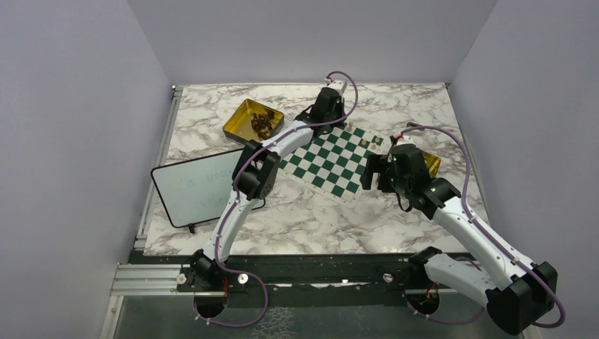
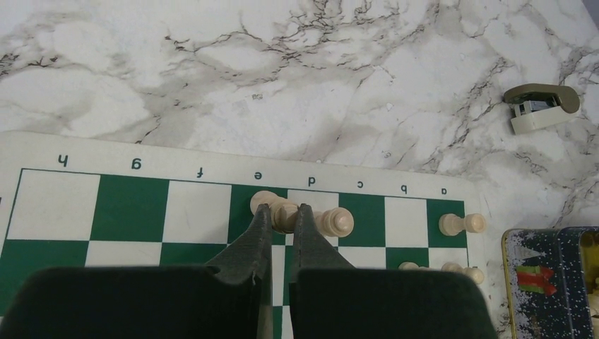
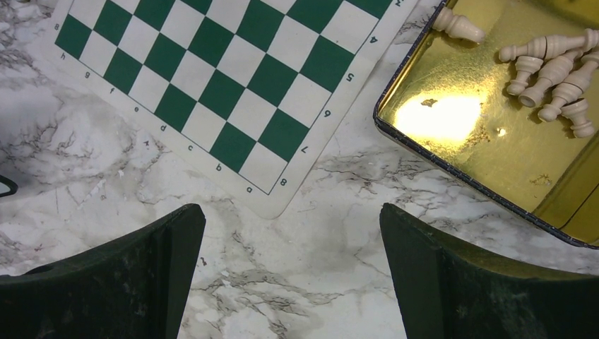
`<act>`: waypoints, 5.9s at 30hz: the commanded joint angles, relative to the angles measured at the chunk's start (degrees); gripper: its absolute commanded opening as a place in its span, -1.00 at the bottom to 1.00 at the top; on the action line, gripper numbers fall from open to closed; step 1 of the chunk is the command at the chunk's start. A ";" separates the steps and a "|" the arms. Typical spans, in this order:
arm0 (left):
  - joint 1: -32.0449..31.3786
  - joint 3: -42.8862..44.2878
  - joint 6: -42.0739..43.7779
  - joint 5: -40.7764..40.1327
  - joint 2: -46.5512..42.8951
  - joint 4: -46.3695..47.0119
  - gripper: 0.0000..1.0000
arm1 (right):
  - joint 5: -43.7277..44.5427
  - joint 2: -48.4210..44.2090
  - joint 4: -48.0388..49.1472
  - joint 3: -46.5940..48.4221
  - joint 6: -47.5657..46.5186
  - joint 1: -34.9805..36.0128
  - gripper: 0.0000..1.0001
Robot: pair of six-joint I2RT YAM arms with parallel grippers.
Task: Set up the chess pieces on the board
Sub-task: Place the chess piece on the chessboard.
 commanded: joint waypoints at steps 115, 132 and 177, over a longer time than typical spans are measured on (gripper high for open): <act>-2.50 3.23 12.48 -6.80 1.64 5.14 -1.00 | 0.73 3.07 0.94 1.24 -2.65 0.27 1.00; -2.23 3.06 12.26 -7.56 1.83 6.10 -1.00 | 1.07 3.12 1.10 1.00 -2.83 0.32 1.00; -2.17 1.60 13.86 -7.65 3.27 5.75 -0.83 | 1.07 3.42 0.72 1.72 -2.92 0.27 1.00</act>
